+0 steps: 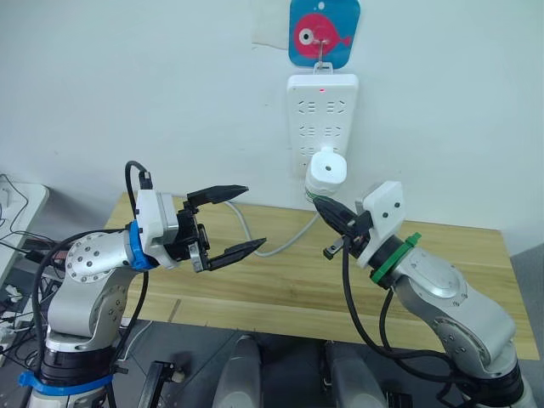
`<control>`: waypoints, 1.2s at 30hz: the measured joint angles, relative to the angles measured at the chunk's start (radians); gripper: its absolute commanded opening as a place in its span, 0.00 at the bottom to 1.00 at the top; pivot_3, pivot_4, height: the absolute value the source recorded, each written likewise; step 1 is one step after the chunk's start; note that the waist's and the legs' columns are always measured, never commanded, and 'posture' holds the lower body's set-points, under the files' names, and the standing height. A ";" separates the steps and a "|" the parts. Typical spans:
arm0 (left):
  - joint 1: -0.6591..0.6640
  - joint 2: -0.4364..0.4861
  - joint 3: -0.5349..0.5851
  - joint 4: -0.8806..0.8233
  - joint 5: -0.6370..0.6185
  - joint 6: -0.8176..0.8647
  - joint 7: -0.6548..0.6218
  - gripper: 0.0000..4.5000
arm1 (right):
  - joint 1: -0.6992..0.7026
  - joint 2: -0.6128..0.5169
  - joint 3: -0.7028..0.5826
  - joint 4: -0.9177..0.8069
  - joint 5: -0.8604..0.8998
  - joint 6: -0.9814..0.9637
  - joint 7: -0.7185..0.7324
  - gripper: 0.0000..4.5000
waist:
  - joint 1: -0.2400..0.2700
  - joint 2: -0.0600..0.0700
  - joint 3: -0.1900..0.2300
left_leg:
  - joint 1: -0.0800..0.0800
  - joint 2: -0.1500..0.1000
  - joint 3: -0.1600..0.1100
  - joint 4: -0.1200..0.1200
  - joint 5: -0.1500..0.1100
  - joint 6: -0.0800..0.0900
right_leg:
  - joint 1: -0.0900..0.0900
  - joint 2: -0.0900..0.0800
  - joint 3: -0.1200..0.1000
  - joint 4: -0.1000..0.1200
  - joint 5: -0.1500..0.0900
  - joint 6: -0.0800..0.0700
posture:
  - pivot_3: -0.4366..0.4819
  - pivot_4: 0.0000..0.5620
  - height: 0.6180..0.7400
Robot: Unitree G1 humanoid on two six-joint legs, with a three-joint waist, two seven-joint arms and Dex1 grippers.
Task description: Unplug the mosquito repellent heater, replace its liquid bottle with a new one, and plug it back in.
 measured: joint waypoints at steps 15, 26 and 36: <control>-0.014 -0.019 -0.038 0.034 0.014 -0.022 0.025 1.00 | 0.000 0.038 -0.021 0.017 -0.055 0.003 0.011 0.01 | -0.005 0.000 0.000 | 0.000 0.000 0.000 0.000 0.000 0.000 | 0.000 0.000 0.000 0.000 0.000 0.000 | 0.70 0.47 1.00; -0.013 -0.019 -0.040 0.034 0.016 -0.023 0.039 1.00 | -0.012 0.075 -0.019 0.034 -0.079 0.005 0.020 0.01 | -0.005 0.000 0.000 | 0.000 0.000 -0.001 0.000 0.000 0.000 | 0.000 0.000 0.000 0.002 0.000 0.000 | 0.70 0.48 1.00; -0.013 -0.019 -0.048 0.034 0.016 -0.027 0.039 1.00 | -0.012 0.080 -0.021 0.034 -0.079 0.018 0.027 0.01 | -0.005 0.000 0.000 | 0.001 0.000 -0.001 0.000 0.001 -0.001 | 0.000 0.000 -0.001 0.004 0.000 0.000 | 0.69 0.48 1.00</control>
